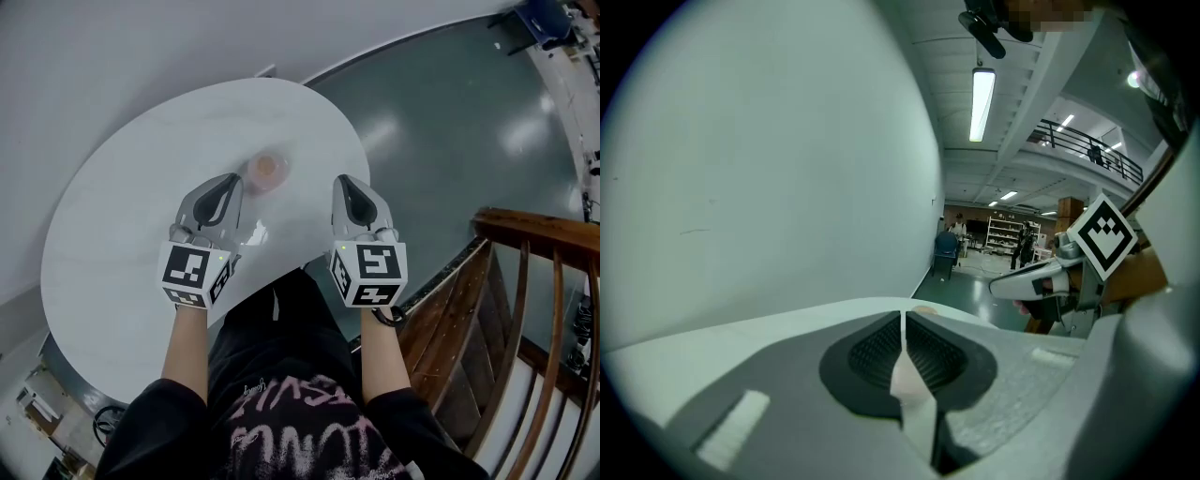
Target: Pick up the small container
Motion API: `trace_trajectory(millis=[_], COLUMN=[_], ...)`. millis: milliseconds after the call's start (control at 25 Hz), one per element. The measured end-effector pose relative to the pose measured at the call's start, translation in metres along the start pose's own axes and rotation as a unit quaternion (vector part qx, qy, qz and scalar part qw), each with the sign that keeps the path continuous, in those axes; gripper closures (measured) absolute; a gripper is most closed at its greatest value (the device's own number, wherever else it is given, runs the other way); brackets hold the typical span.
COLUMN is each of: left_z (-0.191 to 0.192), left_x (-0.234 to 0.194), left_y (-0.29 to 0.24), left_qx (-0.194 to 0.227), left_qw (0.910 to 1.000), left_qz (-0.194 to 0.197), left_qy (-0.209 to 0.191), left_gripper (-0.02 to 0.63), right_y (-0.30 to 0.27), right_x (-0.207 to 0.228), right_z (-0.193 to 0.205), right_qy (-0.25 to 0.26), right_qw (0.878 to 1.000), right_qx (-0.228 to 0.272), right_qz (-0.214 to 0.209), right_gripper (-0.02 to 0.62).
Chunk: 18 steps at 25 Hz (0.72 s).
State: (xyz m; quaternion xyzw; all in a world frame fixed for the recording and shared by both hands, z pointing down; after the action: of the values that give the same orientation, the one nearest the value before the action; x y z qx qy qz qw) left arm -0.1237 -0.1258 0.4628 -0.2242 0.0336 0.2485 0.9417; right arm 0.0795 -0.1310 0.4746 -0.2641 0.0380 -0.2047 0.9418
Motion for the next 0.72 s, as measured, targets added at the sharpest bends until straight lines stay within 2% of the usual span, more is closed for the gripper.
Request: trace_trajectory(millis=[280,520,720], left_z=[0.007,0.011,0.014], left_x=[0.006,0.005,0.009], left_y=[-0.009,-0.020,-0.030], left_qx=[-0.016,-0.019,-0.027], left_qw=[0.9996,0.9994,0.9989], left_qz=[0.022,0.026,0.037], left_qy=[-0.006,-0.013,-0.009], left_gripper=[0.518,0.441,0.405], right_y=[-0.004,-0.010,-0.014], right_x=[0.002,0.003,0.006], right_z=[0.002,0.003,0.004], right_qy=[-0.005,-0.008,-0.010], right_qw=[1.000,1.000,1.000], right_qx=[-0.003,-0.006,-0.009], right_qz=[0.000,0.001,0.002], right_gripper=[0.586,0.587,0.586])
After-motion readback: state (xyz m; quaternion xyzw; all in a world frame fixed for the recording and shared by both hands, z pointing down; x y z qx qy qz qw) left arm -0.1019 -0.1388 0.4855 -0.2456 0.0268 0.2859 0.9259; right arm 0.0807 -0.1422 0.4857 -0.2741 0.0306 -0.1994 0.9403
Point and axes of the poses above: the fingertips, and each gripper's own axes: y backward along the fingers, x to its right, z out of its underside, the point moved 5 cm from there along y, backward along the fingers, and after that the axes turned 5 degrees about y, right-handed, at the moved point
